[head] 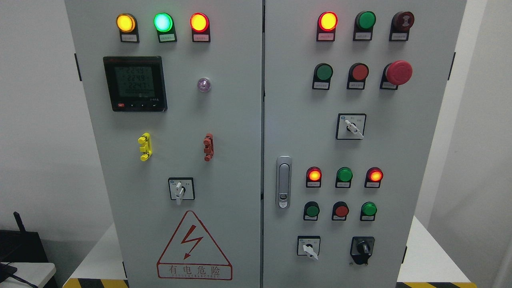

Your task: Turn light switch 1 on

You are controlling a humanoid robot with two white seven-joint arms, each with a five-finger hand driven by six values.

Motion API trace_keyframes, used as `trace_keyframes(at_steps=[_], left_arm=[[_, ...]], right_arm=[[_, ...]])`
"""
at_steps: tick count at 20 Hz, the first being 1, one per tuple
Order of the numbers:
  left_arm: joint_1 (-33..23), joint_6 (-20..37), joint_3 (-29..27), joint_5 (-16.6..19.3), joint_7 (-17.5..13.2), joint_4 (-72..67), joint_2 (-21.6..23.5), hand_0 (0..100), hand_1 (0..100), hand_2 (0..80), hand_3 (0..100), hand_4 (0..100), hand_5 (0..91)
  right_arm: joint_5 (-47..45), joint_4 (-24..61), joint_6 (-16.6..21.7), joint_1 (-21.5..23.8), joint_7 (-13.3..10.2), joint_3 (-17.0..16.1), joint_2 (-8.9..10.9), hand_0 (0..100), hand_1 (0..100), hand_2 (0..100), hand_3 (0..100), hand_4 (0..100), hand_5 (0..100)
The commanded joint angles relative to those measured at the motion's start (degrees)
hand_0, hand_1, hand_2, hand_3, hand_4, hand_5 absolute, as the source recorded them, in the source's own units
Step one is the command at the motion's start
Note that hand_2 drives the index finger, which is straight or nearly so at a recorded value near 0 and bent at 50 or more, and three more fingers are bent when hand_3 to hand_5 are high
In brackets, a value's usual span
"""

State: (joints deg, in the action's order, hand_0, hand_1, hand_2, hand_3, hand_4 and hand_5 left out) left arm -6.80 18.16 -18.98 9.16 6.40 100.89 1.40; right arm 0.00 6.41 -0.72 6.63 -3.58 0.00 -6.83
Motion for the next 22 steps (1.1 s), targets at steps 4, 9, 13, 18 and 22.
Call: trace_keyframes(at_steps=[4, 9, 13, 18, 22], left_arm=[[5.1, -4.8, 15.1, 1.3, 2.8, 4.0, -3.9, 33, 0, 35.5, 53, 65, 48.5], [8.1, -10.2, 18.1, 1.4, 4.9, 4.0, -5.0, 25, 3, 37.7, 55, 67, 51.5], [9.7, -14.5, 20.8, 1.5, 6.1, 4.1, -5.4, 16, 15, 40.7, 60, 69, 56.5], [11.5, -18.2, 23.0, 1.6, 9.5, 4.4, -5.9, 14, 22, 43.0, 67, 72, 61.2], [12.6, -19.1, 23.3, 2.9, 9.6, 4.7, -6.1, 16, 23, 44.1, 68, 73, 62.2]], right_arm=[[-1.4, 0.0, -0.1, 0.0, 0.0, 1.0, -0.03, 12, 39, 0, 0, 0, 0], [-1.4, 0.0, -0.1, 0.0, 0.0, 1.0, -0.03, 12, 39, 0, 0, 0, 0], [-1.4, 0.0, -0.1, 0.0, 0.0, 1.0, -0.03, 12, 39, 0, 0, 0, 0], [-1.4, 0.0, 0.0, 0.0, 0.0, 1.0, 0.06, 12, 39, 0, 0, 0, 0], [-1.4, 0.0, -0.1, 0.0, 0.0, 1.0, 0.06, 12, 39, 0, 0, 0, 0]])
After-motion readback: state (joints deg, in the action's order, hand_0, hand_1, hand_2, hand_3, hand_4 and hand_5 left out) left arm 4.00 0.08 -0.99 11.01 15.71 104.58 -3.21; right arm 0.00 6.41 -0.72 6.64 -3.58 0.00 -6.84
